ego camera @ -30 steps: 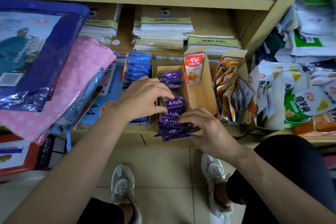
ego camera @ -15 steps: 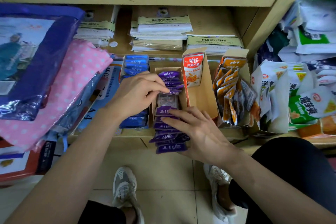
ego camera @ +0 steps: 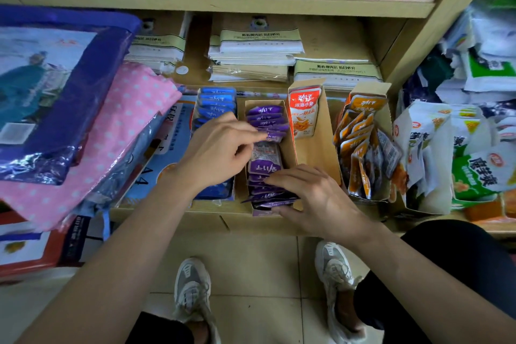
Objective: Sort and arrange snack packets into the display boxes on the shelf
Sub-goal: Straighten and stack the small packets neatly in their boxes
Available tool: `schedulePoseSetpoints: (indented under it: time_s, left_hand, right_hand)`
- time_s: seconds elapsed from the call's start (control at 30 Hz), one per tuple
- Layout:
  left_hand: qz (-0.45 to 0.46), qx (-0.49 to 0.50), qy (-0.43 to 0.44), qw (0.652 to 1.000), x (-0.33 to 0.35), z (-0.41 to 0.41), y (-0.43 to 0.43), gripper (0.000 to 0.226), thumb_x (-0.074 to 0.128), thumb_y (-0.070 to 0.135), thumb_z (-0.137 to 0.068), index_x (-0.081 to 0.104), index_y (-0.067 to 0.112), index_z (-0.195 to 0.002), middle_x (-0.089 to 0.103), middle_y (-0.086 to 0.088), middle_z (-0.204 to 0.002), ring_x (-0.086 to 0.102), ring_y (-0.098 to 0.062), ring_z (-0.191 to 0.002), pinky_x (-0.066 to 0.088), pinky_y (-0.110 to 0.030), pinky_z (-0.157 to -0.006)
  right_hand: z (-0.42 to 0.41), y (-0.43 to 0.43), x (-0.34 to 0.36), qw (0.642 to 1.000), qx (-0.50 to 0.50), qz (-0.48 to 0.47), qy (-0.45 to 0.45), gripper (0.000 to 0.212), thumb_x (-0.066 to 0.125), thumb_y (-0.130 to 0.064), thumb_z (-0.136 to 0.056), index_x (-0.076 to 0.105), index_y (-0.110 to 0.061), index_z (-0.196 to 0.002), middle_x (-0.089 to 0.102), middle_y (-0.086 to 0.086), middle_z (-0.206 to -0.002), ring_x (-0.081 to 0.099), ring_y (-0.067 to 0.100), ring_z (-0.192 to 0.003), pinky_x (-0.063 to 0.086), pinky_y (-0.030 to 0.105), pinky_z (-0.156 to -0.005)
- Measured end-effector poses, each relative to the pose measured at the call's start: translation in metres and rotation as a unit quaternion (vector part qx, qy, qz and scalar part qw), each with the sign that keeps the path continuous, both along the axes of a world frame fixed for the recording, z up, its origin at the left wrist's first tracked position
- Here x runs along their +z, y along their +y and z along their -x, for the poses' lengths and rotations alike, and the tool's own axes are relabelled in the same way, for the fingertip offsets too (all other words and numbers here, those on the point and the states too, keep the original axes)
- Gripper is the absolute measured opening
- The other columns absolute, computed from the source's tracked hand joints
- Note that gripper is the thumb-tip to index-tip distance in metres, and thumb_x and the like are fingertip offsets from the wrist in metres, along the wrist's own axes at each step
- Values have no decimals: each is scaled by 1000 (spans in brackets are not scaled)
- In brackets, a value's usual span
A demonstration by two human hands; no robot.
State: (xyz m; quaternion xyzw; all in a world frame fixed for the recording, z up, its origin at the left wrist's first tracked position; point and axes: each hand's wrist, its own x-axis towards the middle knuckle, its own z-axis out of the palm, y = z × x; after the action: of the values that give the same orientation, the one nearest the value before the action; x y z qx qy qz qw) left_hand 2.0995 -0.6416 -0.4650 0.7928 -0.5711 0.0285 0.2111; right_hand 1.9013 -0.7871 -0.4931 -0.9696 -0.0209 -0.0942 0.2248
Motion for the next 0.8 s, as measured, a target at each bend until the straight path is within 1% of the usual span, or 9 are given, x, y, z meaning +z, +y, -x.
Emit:
schedulePoseSetpoints:
  time_s: [0.1, 0.17, 0.27, 0.4, 0.5, 0.57, 0.67, 0.73, 0.8]
  left_hand:
    - [-80, 6, -17, 997, -6, 6, 4, 40, 42, 34, -100, 64, 33, -134, 69, 17, -124, 43, -14, -100, 27, -35, -82]
    - [-134, 29, -42, 990, -8, 10, 2, 56, 22, 42, -98, 56, 36, -141, 65, 22, -128, 37, -14, -107, 18, -36, -84]
    - [-187, 41, -55, 980, -5, 12, -5, 61, 14, 43, -98, 57, 37, -140, 66, 22, -121, 26, -9, -100, 15, -37, -81]
    - [-260, 53, -47, 963, -2, 11, -16, 57, 18, 38, -100, 74, 31, -101, 65, 14, -90, 19, -9, -93, 9, -35, -74]
    - [-293, 61, 21, 954, 4, 8, -19, 49, 24, 32, -100, 63, 16, -76, 56, 5, -79, 25, -13, -100, 10, -35, -76]
    - [-310, 53, 63, 947, 9, 7, -19, 41, 30, 29, -100, 54, 15, -70, 52, 2, -81, 22, -14, -99, 9, -36, -74]
    - [-276, 22, 89, 957, 10, 3, -17, 38, 34, 29, -102, 71, 33, -94, 62, 15, -96, 28, -12, -101, 11, -37, -75]
    - [-193, 25, 96, 976, 10, 2, -16, 37, 40, 27, -103, 65, 46, -121, 63, 24, -103, 37, -10, -101, 18, -38, -80]
    - [-121, 37, 107, 986, 9, -1, -16, 42, 47, 20, -99, 61, 45, -130, 65, 24, -105, 46, -8, -103, 20, -36, -80]
  right_hand:
    - [1, -3, -3, 1000, 11, -19, -7, 57, 79, -36, -83, 61, -17, -134, 66, 0, -126, 58, 14, -119, 55, 39, -93]
    - [2, -4, -4, 1000, 10, -16, -15, 56, 78, -35, -83, 61, -15, -133, 66, 1, -125, 58, 15, -117, 55, 38, -93]
    - [3, -5, -6, 999, -2, -13, -30, 53, 76, -33, -84, 63, -14, -132, 66, 1, -125, 58, 18, -116, 55, 40, -91]
    - [4, -2, -8, 999, -13, 5, -42, 52, 73, -35, -84, 63, -14, -130, 64, 0, -129, 56, 21, -120, 54, 43, -91]
    - [4, -1, -4, 999, -33, 6, -33, 62, 72, -40, -81, 57, -14, -136, 56, 1, -141, 50, 22, -130, 51, 44, -97]
    - [2, 0, -1, 999, -38, -2, -21, 69, 74, -41, -78, 53, -15, -139, 57, 1, -140, 49, 20, -129, 50, 42, -98]
    - [-3, -3, 2, 999, -40, 12, -14, 66, 72, -46, -76, 57, -17, -134, 65, -3, -121, 53, 16, -111, 51, 37, -88]
    - [-6, -7, 3, 999, -44, 26, -1, 60, 67, -52, -75, 62, -20, -126, 65, -5, -111, 52, 15, -103, 51, 37, -81]
    - [-7, -10, 4, 999, -35, 31, 11, 58, 70, -52, -74, 64, -21, -123, 63, -5, -112, 51, 15, -103, 49, 36, -81]
